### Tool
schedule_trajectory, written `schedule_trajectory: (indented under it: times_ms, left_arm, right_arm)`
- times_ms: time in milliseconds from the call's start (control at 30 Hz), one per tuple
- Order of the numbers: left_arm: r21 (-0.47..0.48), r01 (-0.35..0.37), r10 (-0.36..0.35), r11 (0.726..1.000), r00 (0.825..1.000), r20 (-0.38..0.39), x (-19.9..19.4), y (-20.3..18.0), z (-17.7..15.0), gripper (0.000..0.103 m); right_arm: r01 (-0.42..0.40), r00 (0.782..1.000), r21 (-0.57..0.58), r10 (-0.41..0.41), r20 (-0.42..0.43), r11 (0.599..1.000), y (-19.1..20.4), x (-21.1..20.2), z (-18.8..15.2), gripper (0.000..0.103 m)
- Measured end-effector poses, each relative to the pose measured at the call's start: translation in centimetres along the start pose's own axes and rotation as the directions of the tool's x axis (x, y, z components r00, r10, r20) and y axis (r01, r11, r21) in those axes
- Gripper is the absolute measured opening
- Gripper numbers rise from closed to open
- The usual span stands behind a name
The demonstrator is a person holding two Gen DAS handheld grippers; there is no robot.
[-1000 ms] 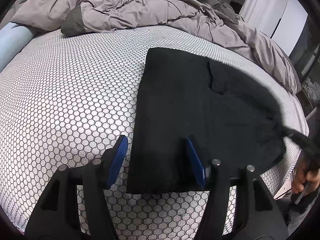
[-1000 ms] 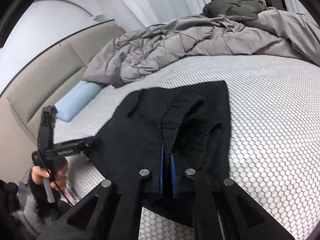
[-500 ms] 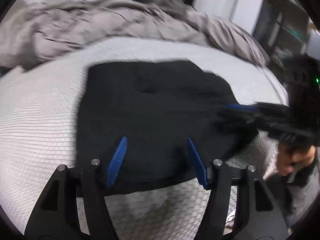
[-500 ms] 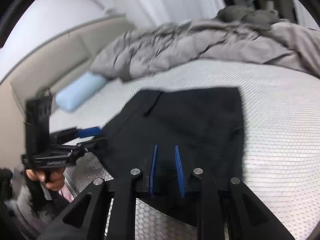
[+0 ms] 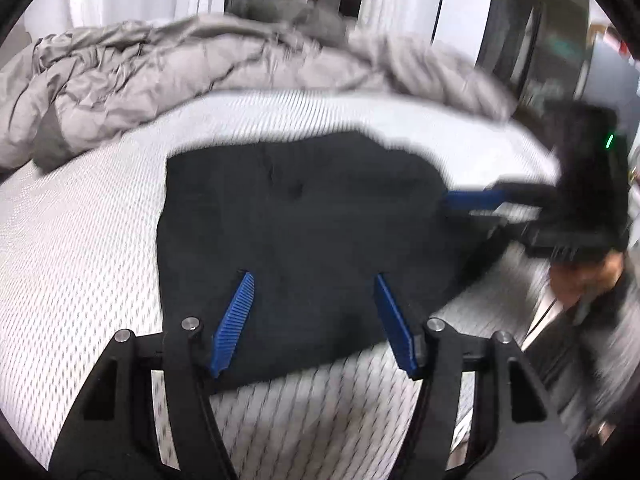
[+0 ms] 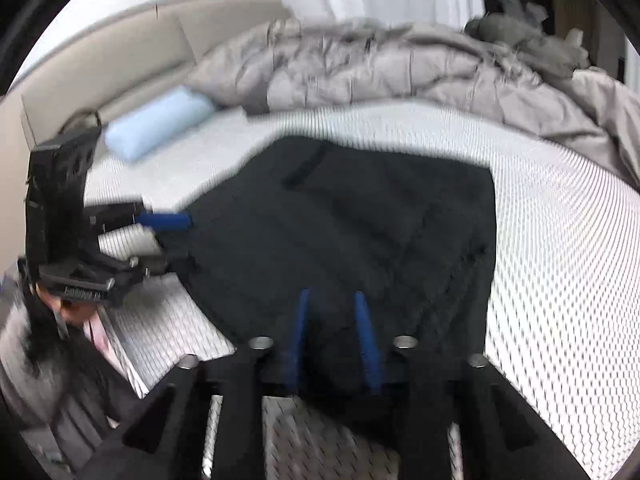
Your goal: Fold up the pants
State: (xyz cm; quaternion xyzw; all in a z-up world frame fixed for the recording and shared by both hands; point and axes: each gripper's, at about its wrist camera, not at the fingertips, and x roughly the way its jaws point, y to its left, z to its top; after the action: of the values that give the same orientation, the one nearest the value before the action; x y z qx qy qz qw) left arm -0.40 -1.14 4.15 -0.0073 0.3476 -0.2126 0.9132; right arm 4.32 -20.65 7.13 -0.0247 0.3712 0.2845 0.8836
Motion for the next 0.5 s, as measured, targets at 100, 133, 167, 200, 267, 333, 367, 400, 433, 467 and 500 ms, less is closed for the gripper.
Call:
schedule_trajectory:
  times_ms: [100,133,167,200,267,333,367,400,433,467,500]
  left_arm:
    - [0.029,-0.019,0.02,0.999,0.999,-0.038,2.9,-0.4,2.5,0.064]
    - [0.041,-0.015,0.018,0.999,0.998,-0.068,4.5,-0.5,3.1,0.064]
    - [0.055,-0.018,0.023,0.998,0.995,-0.102,5.8,-0.5,3.1,0.064]
    - [0.076,-0.039,0.049,0.996,0.989,-0.142,7.4,-0.2,3.1,0.064]
    - [0.113,-0.026,0.043,0.993,0.989,-0.144,7.8,0.0,2.5,0.064]
    - [0.124,-0.017,0.034,0.992,0.991,-0.132,7.4,0.4,2.2,0.065]
    - [0.113,-0.02,0.035,0.993,0.99,-0.135,7.0,0.6,1.8,0.069]
    - [0.109,-0.028,0.043,0.994,0.989,-0.139,6.7,0.8,1.5,0.073]
    - [0.111,-0.035,0.051,0.993,0.989,-0.142,6.6,0.7,1.3,0.073]
    - [0.118,-0.045,0.062,0.992,0.988,-0.143,6.4,0.6,1.3,0.073]
    - [0.117,-0.053,0.069,0.992,0.988,-0.14,6.1,0.4,1.3,0.073]
  right_arm:
    - [-0.002,1.0,-0.016,0.001,-0.03,1.0,1.5,3.2,1.8,0.048]
    - [0.021,0.998,-0.029,-0.023,-0.065,0.999,1.9,4.7,2.2,0.048]
    - [0.043,0.993,-0.054,-0.049,-0.11,0.998,2.2,6.4,2.5,0.048]
    - [0.074,0.985,-0.082,-0.085,-0.152,0.994,2.5,7.7,2.3,0.047]
    - [0.097,0.973,-0.113,-0.118,-0.2,0.989,2.1,8.6,2.1,0.045]
    - [0.094,0.975,-0.049,-0.102,-0.199,0.994,0.1,6.6,1.7,0.045]
    - [0.071,0.978,-0.004,-0.07,-0.197,0.997,-1.1,5.7,1.5,0.044]
    - [0.036,0.983,0.051,-0.026,-0.184,0.998,-2.3,4.4,1.1,0.044]
    - [0.042,0.985,0.065,-0.031,-0.17,0.997,-2.9,3.5,0.8,0.044]
    - [0.058,0.986,0.061,-0.048,-0.158,0.996,-3.0,2.8,0.7,0.044]
    - [0.069,0.987,0.057,-0.06,-0.15,0.996,-3.0,2.4,0.6,0.045]
